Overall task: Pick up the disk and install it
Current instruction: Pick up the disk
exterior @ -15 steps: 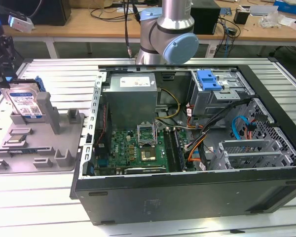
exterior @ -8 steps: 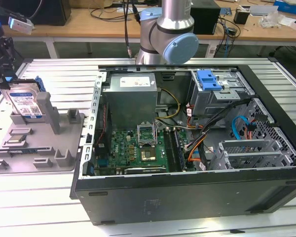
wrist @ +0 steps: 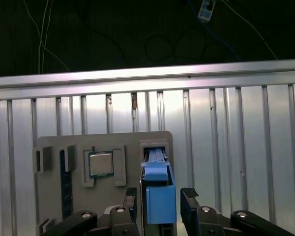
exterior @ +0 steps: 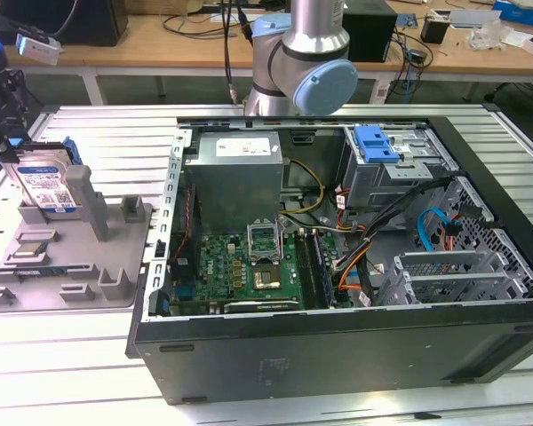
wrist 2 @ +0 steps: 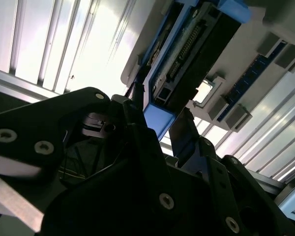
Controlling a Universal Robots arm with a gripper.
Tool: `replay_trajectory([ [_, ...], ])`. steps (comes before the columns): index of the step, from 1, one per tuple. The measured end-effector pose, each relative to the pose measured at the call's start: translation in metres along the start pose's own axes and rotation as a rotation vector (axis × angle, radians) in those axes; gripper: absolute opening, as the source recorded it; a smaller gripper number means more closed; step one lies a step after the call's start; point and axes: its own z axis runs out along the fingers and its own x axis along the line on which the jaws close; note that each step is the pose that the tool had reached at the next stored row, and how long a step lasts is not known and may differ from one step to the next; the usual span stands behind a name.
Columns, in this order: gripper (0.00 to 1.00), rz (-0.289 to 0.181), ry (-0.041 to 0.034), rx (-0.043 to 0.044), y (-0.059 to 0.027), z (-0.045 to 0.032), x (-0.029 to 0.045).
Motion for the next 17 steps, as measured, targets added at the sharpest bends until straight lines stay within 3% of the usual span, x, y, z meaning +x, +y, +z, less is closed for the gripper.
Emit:
replay_trajectory([
  [17, 0.48, 0.0, -0.0001, 0.0002, 0.0015, 0.0063, -0.0008],
])
